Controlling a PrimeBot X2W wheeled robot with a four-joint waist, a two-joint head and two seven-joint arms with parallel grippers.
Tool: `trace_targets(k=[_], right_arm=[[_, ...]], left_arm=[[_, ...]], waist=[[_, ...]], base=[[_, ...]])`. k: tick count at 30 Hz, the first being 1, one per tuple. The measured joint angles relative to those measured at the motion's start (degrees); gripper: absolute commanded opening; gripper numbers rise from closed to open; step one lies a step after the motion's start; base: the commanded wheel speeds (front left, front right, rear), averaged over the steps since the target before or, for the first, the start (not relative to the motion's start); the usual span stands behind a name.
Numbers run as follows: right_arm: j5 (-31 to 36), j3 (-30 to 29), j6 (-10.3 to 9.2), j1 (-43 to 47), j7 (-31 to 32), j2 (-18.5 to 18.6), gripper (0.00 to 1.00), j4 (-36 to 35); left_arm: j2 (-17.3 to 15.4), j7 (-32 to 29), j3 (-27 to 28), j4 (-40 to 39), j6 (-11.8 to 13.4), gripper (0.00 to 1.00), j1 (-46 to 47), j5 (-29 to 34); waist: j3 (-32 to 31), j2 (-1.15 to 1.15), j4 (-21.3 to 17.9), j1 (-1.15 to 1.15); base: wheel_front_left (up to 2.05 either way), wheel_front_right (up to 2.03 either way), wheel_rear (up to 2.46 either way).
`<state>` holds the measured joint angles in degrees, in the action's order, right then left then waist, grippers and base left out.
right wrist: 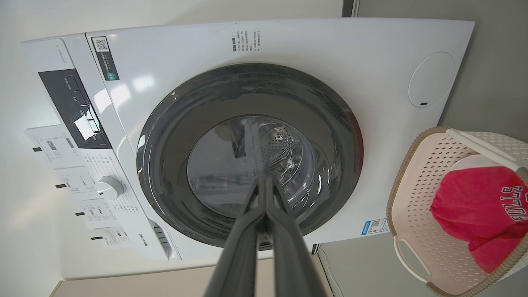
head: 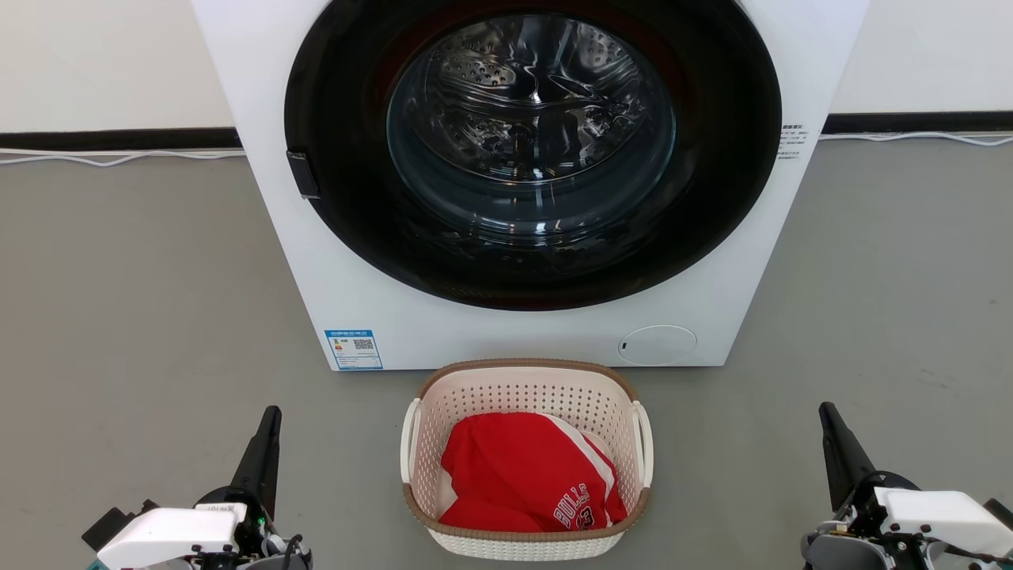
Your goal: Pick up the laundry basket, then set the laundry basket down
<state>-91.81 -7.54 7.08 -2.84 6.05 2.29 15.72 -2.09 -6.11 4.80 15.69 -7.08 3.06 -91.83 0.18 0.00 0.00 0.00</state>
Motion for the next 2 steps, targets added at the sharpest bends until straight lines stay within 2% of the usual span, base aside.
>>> trace_targets(k=[2], right_arm=[[0.0,0.0,0.0,0.0,0.0,0.0,0.0,0.0]], left_arm=[[0.0,0.0,0.0,0.0,0.0,0.0,0.0,0.0]], waist=[[0.0,0.0,0.0,0.0]], base=[[0.0,0.0,0.0]])
